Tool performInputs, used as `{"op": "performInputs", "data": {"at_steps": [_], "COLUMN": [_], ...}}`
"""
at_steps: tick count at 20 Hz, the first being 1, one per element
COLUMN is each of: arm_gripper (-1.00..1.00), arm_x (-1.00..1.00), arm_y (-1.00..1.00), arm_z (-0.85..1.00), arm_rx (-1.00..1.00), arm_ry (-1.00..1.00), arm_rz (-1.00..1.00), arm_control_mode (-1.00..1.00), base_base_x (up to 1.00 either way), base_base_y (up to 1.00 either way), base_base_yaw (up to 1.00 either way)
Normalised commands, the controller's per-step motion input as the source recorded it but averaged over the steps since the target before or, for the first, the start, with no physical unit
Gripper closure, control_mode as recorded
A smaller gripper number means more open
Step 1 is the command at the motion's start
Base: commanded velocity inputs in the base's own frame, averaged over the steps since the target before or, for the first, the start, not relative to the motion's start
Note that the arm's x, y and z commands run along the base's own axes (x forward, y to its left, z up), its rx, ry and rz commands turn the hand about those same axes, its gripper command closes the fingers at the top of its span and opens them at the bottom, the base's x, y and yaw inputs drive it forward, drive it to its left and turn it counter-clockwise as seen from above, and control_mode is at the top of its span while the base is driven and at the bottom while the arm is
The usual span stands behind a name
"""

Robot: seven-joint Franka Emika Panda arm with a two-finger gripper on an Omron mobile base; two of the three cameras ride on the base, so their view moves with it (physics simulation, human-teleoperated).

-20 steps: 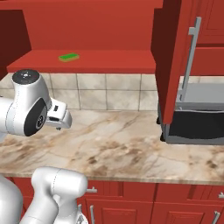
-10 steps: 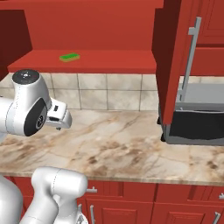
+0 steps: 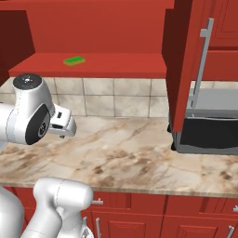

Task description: Locate and retrieve the sponge and soap dispenser from the cabinet. Place them next to the sink.

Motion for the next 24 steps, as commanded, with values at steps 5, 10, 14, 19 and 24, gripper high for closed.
{"op": "performInputs", "data": {"at_steps": [5,10,14,19,24], "arm_gripper": [-1.0,-1.0,-1.0,-1.0,-1.0], "arm_x": [0.2,0.05,0.0,0.0,0.08], "arm_y": [0.25,0.17,-0.01,0.0,0.03], "arm_z": [0.08,0.45,0.37,0.52,0.63], "arm_rx": [0.0,-0.03,0.0,0.0,0.0], "arm_ry": [-0.02,-0.12,-0.2,-0.21,-0.19], "arm_rz": [0.0,-0.03,-0.06,-0.03,0.0], "arm_control_mode": [-1.0,-1.0,-1.0,-1.0,-1.0], "base_base_x": [0.0,0.0,0.0,0.0,0.0], "base_base_y": [0.0,0.0,0.0,0.0,0.0], "base_base_yaw": [0.0,0.0,0.0,0.0,0.0]}}
